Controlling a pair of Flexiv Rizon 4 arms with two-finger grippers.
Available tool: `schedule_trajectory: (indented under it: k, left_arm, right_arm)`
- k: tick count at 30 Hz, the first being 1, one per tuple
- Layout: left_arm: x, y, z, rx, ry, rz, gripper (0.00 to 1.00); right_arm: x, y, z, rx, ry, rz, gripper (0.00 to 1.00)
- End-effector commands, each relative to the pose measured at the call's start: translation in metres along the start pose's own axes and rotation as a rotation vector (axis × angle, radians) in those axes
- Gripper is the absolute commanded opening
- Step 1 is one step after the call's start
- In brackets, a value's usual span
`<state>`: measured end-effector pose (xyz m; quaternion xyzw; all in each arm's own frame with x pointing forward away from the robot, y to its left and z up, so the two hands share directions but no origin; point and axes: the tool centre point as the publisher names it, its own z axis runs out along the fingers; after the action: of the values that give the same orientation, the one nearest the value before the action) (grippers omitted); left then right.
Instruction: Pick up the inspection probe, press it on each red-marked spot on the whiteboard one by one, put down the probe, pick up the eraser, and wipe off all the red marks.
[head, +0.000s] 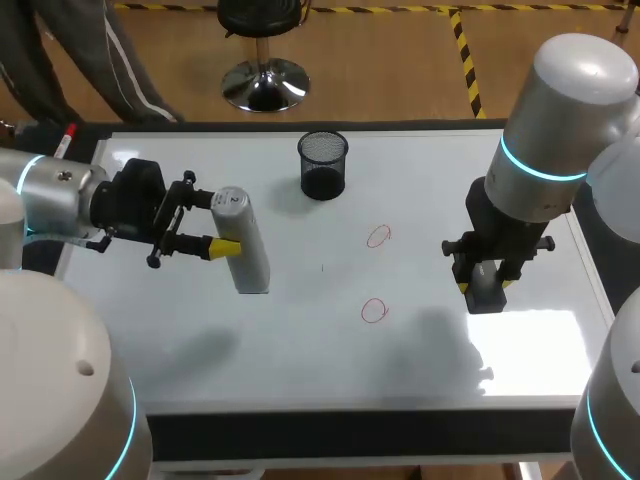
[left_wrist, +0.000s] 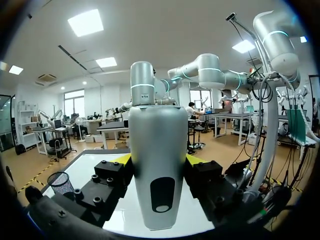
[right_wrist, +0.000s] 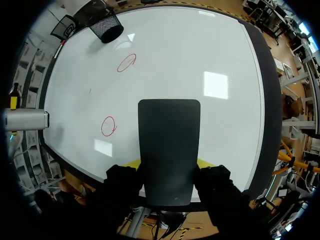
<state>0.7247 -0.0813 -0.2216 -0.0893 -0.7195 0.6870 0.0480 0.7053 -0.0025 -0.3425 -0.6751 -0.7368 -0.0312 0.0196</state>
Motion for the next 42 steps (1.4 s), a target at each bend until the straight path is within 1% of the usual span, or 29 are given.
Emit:
schedule_trajectory:
  k: [1, 16, 23, 32, 34, 42]
  left_arm:
    - [-0.001, 0.000, 0.000, 0.002, 0.001, 0.002, 0.00]
    - [-0.001, 0.000, 0.000, 0.002, 0.001, 0.002, 0.00]
    - [-0.001, 0.000, 0.000, 0.002, 0.001, 0.002, 0.00]
    - [-0.001, 0.000, 0.000, 0.002, 0.001, 0.002, 0.00]
    - [-0.001, 0.000, 0.000, 0.002, 0.001, 0.002, 0.00]
    - [-0.001, 0.000, 0.000, 0.002, 0.001, 0.002, 0.00]
  right_arm:
    - [-0.001, 0.000, 0.000, -0.001, 0.003, -0.002, 0.00]
    - [-0.001, 0.000, 0.000, -0.004, 0.002, 0.011, 0.00]
    - [0.009, -0.014, -0.006, -0.041, -0.004, 0.022, 0.00]
    - [0.029, -0.027, -0.009, -0.071, -0.024, 0.070, 0.00]
    - [0.036, -0.029, -0.008, -0.077, -0.037, 0.070, 0.00]
    - [0.064, -0.033, -0.007, -0.082, -0.037, 0.028, 0.00]
